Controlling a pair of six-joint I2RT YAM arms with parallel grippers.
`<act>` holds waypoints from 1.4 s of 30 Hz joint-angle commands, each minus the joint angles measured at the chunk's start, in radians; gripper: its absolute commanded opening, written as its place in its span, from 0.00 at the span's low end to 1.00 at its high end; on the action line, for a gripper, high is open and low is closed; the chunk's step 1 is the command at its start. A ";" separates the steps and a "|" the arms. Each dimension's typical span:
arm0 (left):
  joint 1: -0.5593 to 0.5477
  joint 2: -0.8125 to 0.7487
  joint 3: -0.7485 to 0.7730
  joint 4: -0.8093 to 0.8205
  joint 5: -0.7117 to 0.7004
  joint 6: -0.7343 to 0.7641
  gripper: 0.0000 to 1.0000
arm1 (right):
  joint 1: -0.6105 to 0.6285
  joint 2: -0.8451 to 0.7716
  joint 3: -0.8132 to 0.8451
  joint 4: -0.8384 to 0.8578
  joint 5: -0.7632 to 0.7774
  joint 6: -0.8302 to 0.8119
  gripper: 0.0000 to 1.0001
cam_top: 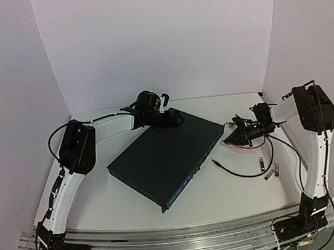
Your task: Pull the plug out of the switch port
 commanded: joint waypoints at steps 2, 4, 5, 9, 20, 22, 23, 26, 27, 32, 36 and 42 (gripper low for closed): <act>0.024 0.089 -0.086 -0.195 0.001 -0.033 1.00 | -0.002 -0.207 -0.019 -0.005 0.163 -0.017 0.00; 0.024 0.085 -0.091 -0.190 0.001 -0.034 1.00 | -0.002 -0.263 -0.051 -0.005 0.321 -0.014 0.00; 0.024 0.081 -0.094 -0.186 0.002 -0.035 1.00 | -0.002 -0.284 -0.072 -0.005 0.384 -0.014 0.00; 0.024 0.058 -0.106 -0.165 0.004 -0.036 1.00 | -0.003 -0.367 -0.167 0.002 0.621 -0.012 0.02; 0.023 -0.083 -0.111 -0.131 -0.068 -0.032 1.00 | -0.002 -0.424 -0.238 0.020 0.516 0.028 0.54; 0.023 -0.143 -0.131 -0.128 -0.122 -0.027 1.00 | -0.003 -0.461 -0.218 0.019 0.533 0.034 0.69; 0.023 -0.180 -0.148 -0.126 -0.152 -0.028 1.00 | -0.002 -0.475 -0.205 0.017 0.545 0.045 0.76; 0.023 -0.306 -0.236 -0.107 -0.272 -0.047 1.00 | -0.002 -0.513 -0.171 0.005 0.602 0.107 0.83; 0.023 -0.361 -0.280 -0.098 -0.339 -0.064 1.00 | -0.002 -0.527 -0.165 -0.001 0.637 0.129 0.83; 0.023 -0.614 -0.511 -0.133 -0.684 -0.155 1.00 | -0.011 -0.598 -0.168 -0.021 0.804 0.139 0.85; 0.057 -0.774 -0.703 -0.207 -0.834 -0.282 1.00 | -0.012 -0.653 -0.193 -0.046 0.926 0.083 0.87; 0.154 -0.912 -0.916 -0.235 -0.809 -0.422 1.00 | -0.012 -0.692 -0.201 -0.136 1.082 0.061 0.88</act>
